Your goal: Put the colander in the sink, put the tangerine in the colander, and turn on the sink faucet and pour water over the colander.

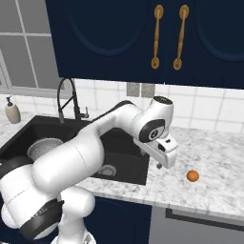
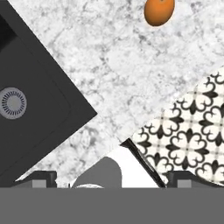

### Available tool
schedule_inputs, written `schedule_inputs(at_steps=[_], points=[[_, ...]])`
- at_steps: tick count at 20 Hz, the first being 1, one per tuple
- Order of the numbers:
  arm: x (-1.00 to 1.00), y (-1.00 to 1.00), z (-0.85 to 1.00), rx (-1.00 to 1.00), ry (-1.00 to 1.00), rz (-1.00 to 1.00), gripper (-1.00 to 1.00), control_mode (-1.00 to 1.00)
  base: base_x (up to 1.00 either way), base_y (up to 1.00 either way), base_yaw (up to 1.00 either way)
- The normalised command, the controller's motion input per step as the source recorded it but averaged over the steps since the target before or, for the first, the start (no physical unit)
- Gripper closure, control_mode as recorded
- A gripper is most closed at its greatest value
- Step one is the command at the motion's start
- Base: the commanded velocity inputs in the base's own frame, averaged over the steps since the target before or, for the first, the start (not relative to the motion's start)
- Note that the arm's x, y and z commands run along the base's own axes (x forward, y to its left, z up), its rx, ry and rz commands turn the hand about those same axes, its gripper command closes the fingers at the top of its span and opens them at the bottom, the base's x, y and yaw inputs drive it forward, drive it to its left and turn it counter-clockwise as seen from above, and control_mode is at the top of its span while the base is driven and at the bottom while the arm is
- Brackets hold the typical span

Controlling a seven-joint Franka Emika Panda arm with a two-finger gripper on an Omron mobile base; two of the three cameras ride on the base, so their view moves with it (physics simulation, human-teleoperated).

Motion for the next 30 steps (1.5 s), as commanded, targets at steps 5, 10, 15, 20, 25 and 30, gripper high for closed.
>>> schedule_inputs(at_steps=[5,10,15,20,25,30], points=[[0.21,-0.72,-0.3,0.03,0.0,0.01,-1.0,-1.0,0.0,0.0,0.0],[0.34,-0.07,-0.37,0.0,-0.11,0.06,-1.0,-1.0,0.0,0.0,0.0],[0.34,-0.19,-0.27,0.0,-0.15,0.07,-1.0,-1.0,0.0,0.0,0.0],[0.21,-0.21,0.0,0.0,-0.07,0.04,-1.0,-1.0,0.0,0.0,0.0],[0.27,-0.26,-0.09,0.0,-0.06,0.02,-1.0,-1.0,0.0,0.0,0.0],[0.09,-0.42,-0.02,0.0,-0.11,0.03,-1.0,-1.0,0.0,0.0,0.0]])
